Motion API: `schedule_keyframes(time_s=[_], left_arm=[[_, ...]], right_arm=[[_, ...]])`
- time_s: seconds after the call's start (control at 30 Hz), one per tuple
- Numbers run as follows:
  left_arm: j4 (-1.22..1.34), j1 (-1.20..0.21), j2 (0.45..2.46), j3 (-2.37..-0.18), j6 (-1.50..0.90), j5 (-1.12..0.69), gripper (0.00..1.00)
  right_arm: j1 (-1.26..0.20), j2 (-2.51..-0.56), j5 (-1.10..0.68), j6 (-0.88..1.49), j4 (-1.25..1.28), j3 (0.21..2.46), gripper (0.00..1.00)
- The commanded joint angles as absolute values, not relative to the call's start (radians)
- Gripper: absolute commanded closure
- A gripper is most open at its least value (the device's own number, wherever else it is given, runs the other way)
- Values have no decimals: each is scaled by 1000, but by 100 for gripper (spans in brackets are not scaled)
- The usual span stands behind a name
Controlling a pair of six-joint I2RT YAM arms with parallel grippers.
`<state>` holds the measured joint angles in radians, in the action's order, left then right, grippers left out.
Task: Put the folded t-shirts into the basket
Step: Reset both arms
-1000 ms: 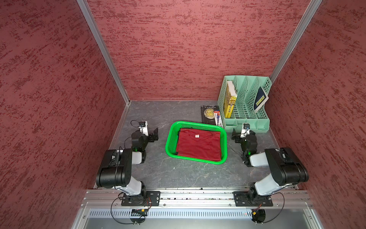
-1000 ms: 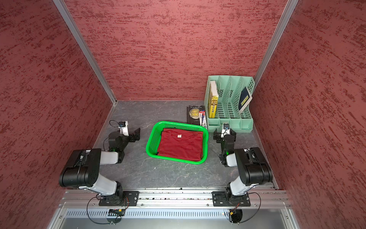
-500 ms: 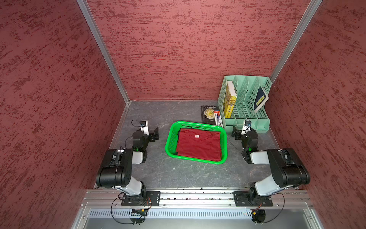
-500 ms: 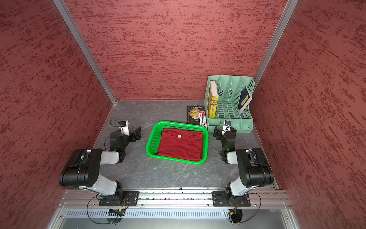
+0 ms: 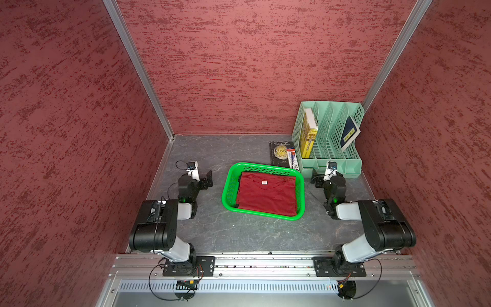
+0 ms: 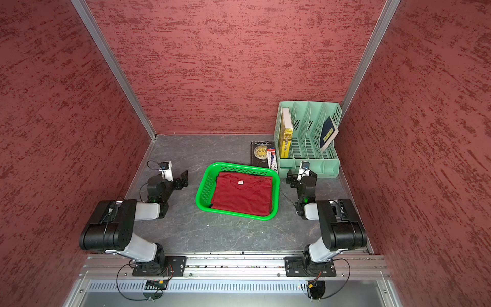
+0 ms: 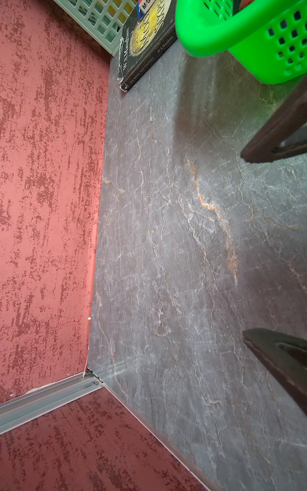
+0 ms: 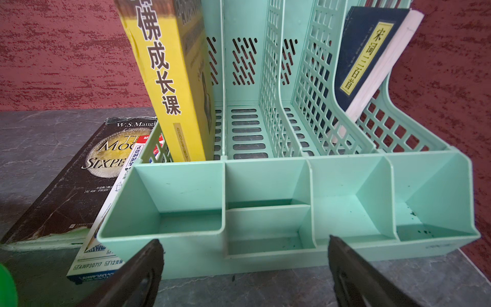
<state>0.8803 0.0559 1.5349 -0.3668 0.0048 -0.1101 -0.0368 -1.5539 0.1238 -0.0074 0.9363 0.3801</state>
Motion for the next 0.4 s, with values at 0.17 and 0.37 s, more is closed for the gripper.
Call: schedule_keyframes(time_s=[0.17, 0.37], left_arm=[[897, 82, 1531, -374, -7, -165, 0], [897, 81, 1531, -374, -6, -162, 0]], right_arm=[[-39, -1549, 117, -5, 931, 379, 2], [-38, -1549, 117, -5, 932, 380, 2]])
